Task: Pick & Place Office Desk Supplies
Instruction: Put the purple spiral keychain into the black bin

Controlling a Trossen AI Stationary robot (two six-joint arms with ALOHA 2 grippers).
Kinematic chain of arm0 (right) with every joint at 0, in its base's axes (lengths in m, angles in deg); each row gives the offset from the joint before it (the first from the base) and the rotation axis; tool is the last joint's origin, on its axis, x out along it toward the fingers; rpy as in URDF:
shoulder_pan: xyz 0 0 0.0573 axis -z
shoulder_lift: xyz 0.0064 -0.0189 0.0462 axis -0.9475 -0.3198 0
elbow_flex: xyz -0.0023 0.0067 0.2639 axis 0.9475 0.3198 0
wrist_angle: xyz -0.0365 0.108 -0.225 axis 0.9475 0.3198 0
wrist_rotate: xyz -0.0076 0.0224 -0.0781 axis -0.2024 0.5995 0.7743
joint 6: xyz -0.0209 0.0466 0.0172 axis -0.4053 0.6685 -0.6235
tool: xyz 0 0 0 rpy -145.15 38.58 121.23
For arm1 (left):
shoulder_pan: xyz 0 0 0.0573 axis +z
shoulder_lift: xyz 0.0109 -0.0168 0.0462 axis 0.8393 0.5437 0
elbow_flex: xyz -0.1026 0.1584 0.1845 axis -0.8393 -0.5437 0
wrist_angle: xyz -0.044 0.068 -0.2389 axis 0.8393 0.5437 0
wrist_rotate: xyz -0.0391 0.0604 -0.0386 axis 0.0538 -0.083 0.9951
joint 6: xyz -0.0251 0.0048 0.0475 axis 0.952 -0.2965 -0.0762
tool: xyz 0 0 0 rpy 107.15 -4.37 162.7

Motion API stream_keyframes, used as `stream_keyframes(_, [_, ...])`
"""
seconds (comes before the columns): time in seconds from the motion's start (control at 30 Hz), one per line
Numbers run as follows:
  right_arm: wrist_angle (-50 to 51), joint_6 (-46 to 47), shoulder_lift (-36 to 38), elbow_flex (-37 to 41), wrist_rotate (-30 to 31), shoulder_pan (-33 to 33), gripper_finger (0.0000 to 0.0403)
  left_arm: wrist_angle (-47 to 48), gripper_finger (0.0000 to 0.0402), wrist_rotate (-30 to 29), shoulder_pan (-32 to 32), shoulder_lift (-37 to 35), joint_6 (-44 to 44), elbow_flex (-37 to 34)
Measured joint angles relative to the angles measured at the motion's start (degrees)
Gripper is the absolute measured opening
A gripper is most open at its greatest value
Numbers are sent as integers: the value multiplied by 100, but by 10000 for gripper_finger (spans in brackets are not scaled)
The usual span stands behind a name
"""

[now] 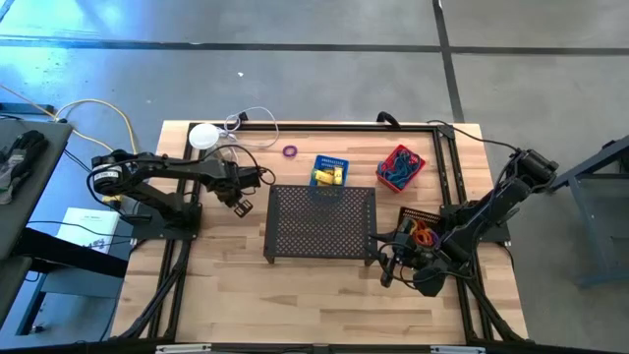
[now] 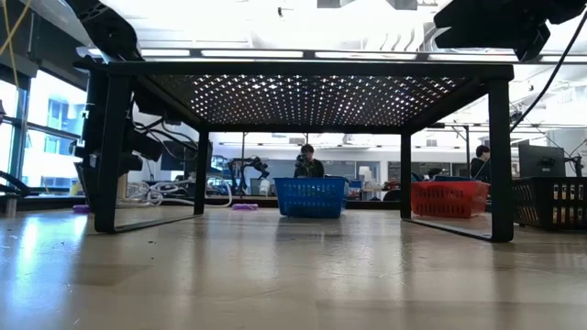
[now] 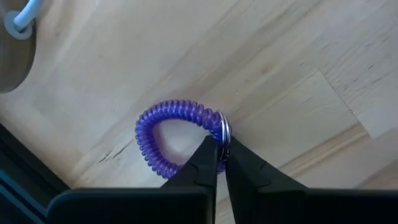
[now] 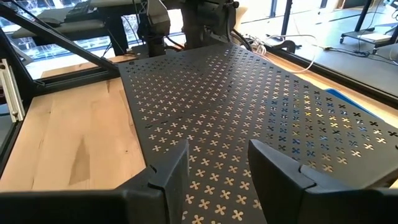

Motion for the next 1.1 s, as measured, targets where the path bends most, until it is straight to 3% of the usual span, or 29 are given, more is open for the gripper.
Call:
stream_keyframes(0.17, [0,0,0,0,-67,0,154,54,6,-8,-110,-42,0,0])
stream_keyframes(0.4, [1,0,0,0,-136,0,154,983,4,-31,-741,-379,443,372])
stream_keyframes(0.6, [-2,-92,0,0,-149,0,154,2329,4,-785,-1842,-798,1309,1226])
stream_keyframes(0.7, [-6,-107,0,0,-219,0,154,2548,3,-952,-2518,-980,1753,1704])
stream_keyframes(0.8, [-42,-109,0,0,-284,0,154,2301,3,-1160,-3271,-1090,1923,2060])
stream_keyframes(0.9, [-140,-158,0,0,-441,4,154,1334,3,-1565,-4049,-1201,1530,2155])
stream_keyframes(1.1, [-1212,-1195,-2,0,-1940,251,154,-964,3,-1932,-5079,-1246,389,2153])
